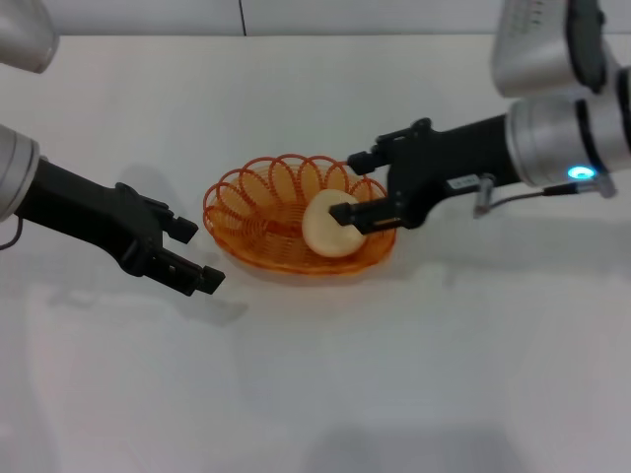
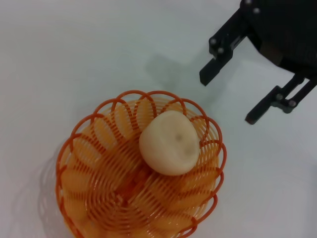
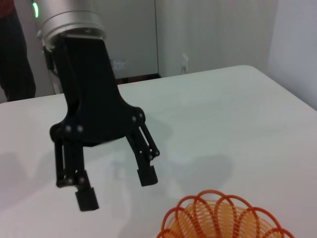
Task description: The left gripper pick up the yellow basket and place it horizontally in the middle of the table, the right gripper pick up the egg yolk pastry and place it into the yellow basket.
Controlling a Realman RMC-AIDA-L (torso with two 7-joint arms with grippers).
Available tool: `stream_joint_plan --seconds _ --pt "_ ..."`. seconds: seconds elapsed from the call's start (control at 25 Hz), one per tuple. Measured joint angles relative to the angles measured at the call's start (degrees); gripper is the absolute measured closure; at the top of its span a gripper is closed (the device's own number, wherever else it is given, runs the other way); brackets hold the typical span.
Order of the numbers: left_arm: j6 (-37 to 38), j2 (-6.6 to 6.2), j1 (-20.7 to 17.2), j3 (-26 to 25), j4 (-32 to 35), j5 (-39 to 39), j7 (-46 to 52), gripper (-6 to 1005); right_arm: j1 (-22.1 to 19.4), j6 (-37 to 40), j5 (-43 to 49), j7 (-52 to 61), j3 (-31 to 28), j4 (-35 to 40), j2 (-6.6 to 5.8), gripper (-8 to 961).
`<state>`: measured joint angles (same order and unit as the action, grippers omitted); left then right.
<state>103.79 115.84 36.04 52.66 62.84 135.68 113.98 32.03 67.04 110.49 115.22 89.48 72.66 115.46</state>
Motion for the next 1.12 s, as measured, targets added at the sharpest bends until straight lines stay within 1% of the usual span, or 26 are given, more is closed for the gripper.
stream_joint_plan --seconds 0.12,0.32,0.4,0.52,0.6,0.76,0.88,1.12 --pt "0.0 -0.16 -0.02 -0.04 0.0 -0.26 -0.06 111 -2.54 1.91 -0.35 -1.15 -1.24 2.24 -0.08 399" --pt "-0.01 -0.46 -0.02 -0.74 0.05 -0.86 -0.34 111 -7.56 9.09 -4.31 -4.5 -7.23 3.72 -0.07 141" --pt "0.12 -0.52 -0.2 -1.25 0.13 -0.86 -0.58 111 -9.33 11.57 -5.41 -5.81 -9.67 3.5 -0.09 142" --pt "0.33 -0.64 -1.32 -1.5 1.01 -0.89 -0.79 111 -12.46 12.91 -5.77 -7.51 -11.56 3.79 -0.13 143" --pt "0.35 -0.67 -2.29 -1.51 1.87 -0.89 -0.87 111 -14.15 13.15 -5.8 -9.23 -11.93 3.92 -0.18 144" --pt "0.46 -0.66 -3.93 -1.51 2.78 -0.9 -1.19 111 -16.24 13.21 -5.83 -12.55 -12.07 3.3 -0.33 146" --pt "0.72 -0.49 -4.67 -1.51 2.81 -1.84 -2.02 111 -17.04 13.44 -5.85 -13.33 -12.66 3.14 -0.39 147" --pt "1.1 -0.59 -5.66 -1.51 2.81 -4.67 -3.57 111 -17.14 14.56 -6.24 -13.48 -12.85 3.2 -0.42 149"
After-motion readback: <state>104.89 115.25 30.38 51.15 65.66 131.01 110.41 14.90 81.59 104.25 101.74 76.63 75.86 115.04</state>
